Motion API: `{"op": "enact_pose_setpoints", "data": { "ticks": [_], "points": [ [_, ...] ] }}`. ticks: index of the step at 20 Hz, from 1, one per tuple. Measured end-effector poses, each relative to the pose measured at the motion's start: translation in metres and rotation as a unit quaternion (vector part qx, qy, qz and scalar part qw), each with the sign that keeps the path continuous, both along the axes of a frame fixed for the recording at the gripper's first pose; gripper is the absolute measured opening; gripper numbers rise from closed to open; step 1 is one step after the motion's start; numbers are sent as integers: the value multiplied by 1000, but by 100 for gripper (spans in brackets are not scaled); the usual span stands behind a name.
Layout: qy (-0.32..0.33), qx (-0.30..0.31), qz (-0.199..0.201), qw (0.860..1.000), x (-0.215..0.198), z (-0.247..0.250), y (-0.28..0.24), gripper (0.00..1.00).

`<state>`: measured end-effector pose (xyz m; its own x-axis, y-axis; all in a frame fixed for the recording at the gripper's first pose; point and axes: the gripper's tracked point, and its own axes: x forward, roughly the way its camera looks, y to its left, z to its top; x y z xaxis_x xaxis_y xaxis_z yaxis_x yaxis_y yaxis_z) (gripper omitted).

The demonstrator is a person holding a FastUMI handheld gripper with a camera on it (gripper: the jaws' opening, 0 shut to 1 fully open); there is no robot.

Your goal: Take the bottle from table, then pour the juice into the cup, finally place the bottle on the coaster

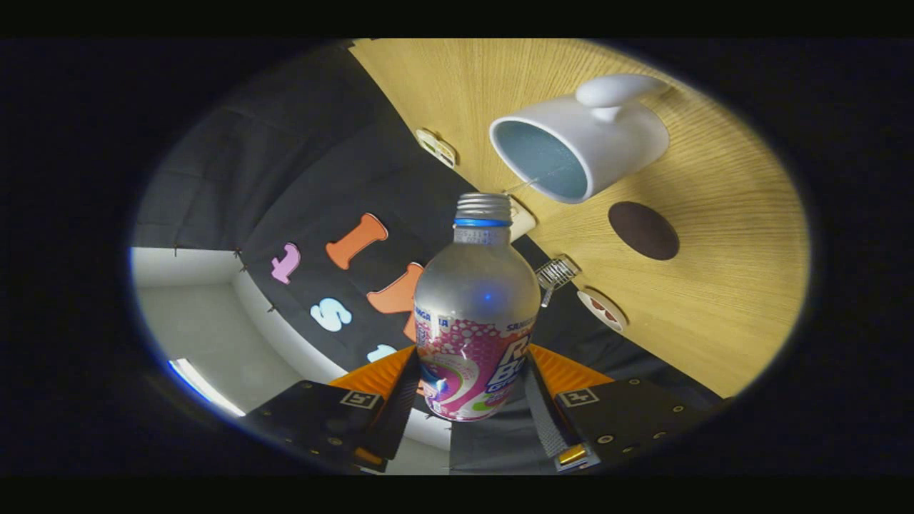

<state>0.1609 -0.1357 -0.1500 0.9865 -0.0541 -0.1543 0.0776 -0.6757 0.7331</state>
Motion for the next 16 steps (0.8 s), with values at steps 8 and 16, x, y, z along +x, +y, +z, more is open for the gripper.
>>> {"op": "enact_pose_setpoints", "data": {
  "ticks": [8,16],
  "points": [
    [-10,15,-10,1000,3,18,-8,75],
    [-1,5,-9,1000,0,17,-13,75]
  ]
}}
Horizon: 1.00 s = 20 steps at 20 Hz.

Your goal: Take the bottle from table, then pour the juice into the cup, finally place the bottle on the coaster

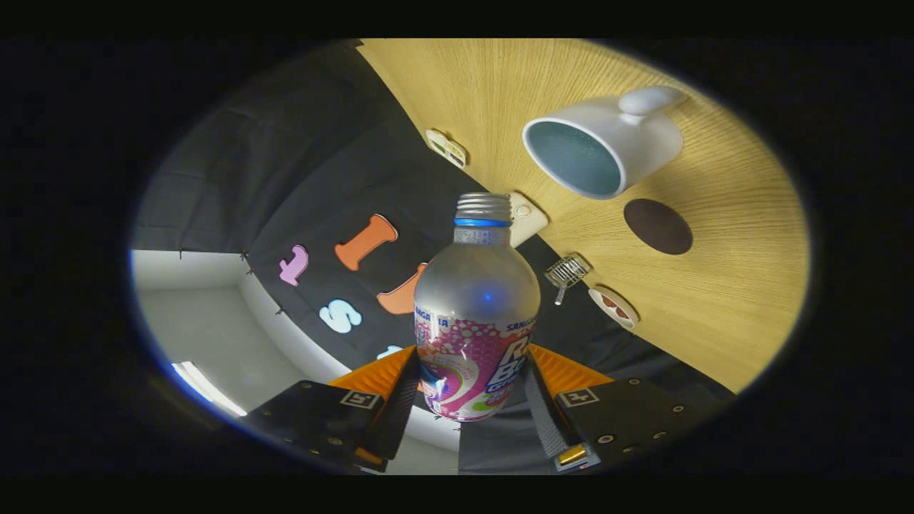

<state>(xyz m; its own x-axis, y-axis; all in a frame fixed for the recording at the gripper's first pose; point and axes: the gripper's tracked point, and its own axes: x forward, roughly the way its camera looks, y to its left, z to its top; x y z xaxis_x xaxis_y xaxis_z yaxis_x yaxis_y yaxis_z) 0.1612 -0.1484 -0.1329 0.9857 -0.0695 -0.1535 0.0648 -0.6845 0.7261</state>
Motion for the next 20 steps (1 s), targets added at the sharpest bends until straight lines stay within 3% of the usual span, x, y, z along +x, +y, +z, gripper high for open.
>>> {"op": "enact_pose_setpoints", "data": {
  "ticks": [7,11,14,17,20],
  "points": [
    [55,-71,36,995,-4,-29,17,75],
    [93,-168,90,977,-6,-48,38,75],
    [121,-259,119,951,-8,-59,42,75],
    [145,-348,148,914,-16,-64,43,75],
    [148,-444,152,870,-19,-59,32,75]
  ]
}}
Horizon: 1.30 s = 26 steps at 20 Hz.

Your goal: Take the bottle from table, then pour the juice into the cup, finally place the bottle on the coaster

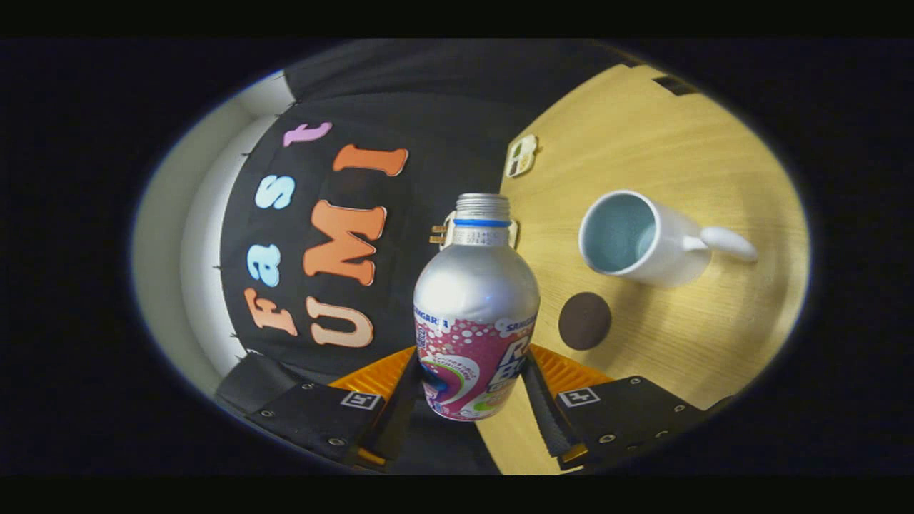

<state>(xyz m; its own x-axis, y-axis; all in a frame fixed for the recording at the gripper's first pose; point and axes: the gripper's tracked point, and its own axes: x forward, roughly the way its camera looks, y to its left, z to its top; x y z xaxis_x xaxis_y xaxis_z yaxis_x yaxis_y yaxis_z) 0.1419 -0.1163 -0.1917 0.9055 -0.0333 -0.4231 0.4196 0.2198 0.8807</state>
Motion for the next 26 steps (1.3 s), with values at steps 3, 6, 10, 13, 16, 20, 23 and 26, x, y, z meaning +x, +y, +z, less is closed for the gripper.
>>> {"op": "enact_pose_setpoints", "data": {
  "ticks": [3,6,10,13,16,20,23,26],
  "points": [
    [-7,-100,28,995,6,10,-11,75],
    [-6,-198,48,979,13,19,-21,75],
    [5,-305,75,949,19,22,-26,75],
    [20,-356,107,928,23,8,-21,75],
    [44,-435,150,887,29,-11,-13,75],
    [64,-502,188,842,38,-26,-8,75],
    [73,-544,197,812,43,-33,-10,76],
    [81,-574,217,785,50,-43,-13,75]
  ]
}}
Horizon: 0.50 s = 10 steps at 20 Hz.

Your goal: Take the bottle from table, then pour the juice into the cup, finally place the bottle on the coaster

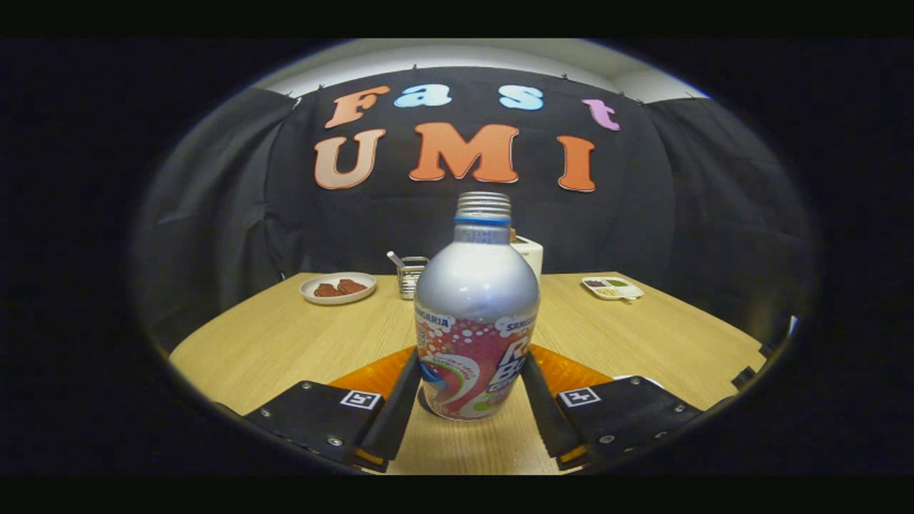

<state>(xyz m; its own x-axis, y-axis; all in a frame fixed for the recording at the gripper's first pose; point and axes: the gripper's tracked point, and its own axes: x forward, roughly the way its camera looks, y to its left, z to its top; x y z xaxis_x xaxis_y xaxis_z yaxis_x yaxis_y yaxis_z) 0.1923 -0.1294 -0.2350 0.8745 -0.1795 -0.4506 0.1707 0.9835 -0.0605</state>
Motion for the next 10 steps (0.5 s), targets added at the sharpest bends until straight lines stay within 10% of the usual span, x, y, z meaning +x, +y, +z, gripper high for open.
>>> {"op": "enact_pose_setpoints", "data": {
  "ticks": [10],
  "points": [
    [1,-6,25,1000,23,-36,12,76]
  ]
}}
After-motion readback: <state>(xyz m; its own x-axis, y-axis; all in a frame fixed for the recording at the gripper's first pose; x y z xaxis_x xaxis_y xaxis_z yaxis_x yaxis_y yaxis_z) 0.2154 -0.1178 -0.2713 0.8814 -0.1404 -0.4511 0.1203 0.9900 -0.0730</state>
